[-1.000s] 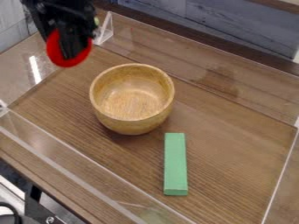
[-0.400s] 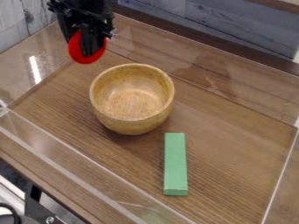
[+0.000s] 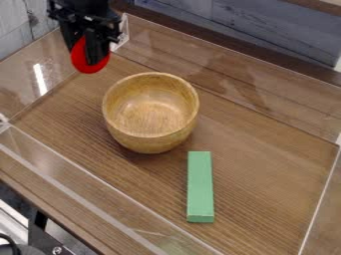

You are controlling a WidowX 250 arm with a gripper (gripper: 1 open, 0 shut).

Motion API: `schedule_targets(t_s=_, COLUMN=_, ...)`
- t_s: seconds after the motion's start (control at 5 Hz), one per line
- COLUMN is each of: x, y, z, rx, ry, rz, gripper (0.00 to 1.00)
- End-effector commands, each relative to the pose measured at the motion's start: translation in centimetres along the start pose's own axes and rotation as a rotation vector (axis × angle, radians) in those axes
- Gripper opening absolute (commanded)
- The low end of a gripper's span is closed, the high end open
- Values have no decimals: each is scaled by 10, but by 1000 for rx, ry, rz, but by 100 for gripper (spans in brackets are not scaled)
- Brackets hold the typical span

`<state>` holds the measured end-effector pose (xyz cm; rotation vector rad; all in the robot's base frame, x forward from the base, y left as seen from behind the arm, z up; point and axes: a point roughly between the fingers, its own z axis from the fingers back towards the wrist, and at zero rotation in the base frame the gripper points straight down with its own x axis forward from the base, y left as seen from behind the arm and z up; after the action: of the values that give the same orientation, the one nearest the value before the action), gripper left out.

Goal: Move the red object to the left

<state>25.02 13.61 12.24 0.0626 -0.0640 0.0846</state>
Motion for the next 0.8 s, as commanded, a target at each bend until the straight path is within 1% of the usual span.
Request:
schedule_targets(t_s=0.0, x=20, y=33, z=-11, rx=31, ry=-46, rz=36, gripper=0)
schedule_targets(t_s=0.2, x=30, y=58, z=-39, rx=29, ry=-34, rz=63, gripper=0)
schedule_targets(t_s=0.4, x=42, y=52, z=-54, rx=27, ry=-24, rz=69, gripper=0)
schedule_targets(t_s=0.6, x=51, y=43, z=-61, rx=24, ry=-15, rz=76, gripper=0)
